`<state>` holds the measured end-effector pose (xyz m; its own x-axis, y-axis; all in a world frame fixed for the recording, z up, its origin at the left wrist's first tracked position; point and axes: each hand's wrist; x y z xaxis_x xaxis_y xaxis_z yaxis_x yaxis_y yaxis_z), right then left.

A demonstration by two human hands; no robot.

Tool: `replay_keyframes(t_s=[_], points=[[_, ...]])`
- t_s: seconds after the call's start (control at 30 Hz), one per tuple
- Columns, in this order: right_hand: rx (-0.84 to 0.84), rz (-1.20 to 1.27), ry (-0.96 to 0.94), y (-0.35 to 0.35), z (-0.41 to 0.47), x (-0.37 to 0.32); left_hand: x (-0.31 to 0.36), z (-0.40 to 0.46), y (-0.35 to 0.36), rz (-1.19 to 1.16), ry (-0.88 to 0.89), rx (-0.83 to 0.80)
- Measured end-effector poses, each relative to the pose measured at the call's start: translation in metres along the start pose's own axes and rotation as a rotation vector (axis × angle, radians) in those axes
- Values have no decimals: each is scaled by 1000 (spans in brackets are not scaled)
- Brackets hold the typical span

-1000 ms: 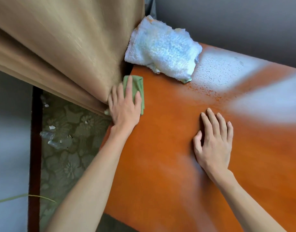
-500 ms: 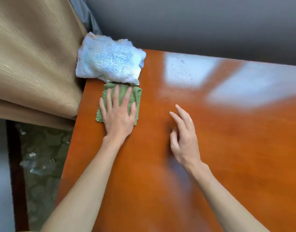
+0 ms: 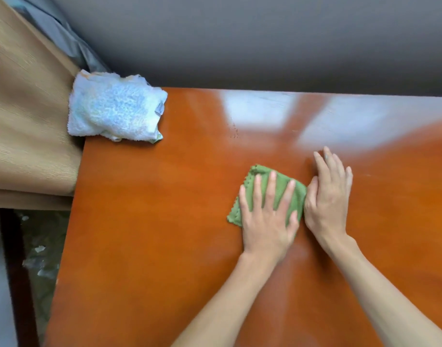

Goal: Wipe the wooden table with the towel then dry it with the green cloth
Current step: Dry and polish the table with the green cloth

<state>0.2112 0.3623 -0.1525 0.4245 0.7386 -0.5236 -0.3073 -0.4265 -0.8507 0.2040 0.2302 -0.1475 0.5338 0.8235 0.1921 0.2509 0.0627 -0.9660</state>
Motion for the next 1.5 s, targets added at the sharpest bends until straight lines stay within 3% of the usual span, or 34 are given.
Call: replay_keyframes(t_s=[0.17, 0.4, 0.57, 0.73, 0.93, 1.17, 1.23, 1.33, 1.5], points=[[47, 129, 22, -4, 0, 3, -33, 86, -21, -7, 33, -24], [10, 283, 114, -30, 2, 15, -120, 132, -50, 3, -223, 30], [68, 11, 159, -85, 12, 89, -156, 144, -58, -35, -414, 94], [80, -202, 417, -128, 19, 179, -106, 163, -52, -97, -634, 109], [119, -281, 456, -124, 21, 199, 60, 176, -21, -52, -335, 53], [172, -266, 437, -120, 21, 204, 244, 112, 32, 40, 201, -39], [176, -240, 429, -121, 21, 205, 249, 93, 37, 42, 218, -52], [174, -251, 430, -121, 22, 206, 206, 84, 28, 33, 203, -36], [157, -248, 435, -123, 21, 204, 73, 100, -8, -7, -210, 3]])
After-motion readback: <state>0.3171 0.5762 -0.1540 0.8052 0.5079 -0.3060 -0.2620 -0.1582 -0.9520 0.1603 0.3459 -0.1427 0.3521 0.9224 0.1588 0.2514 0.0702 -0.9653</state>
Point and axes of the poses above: each hand's wrist, its own z-axis towards the middle knuckle, its own y-axis out of the palm, x = y × z, and after that the axes turned 4 degrees about -x, right-handed
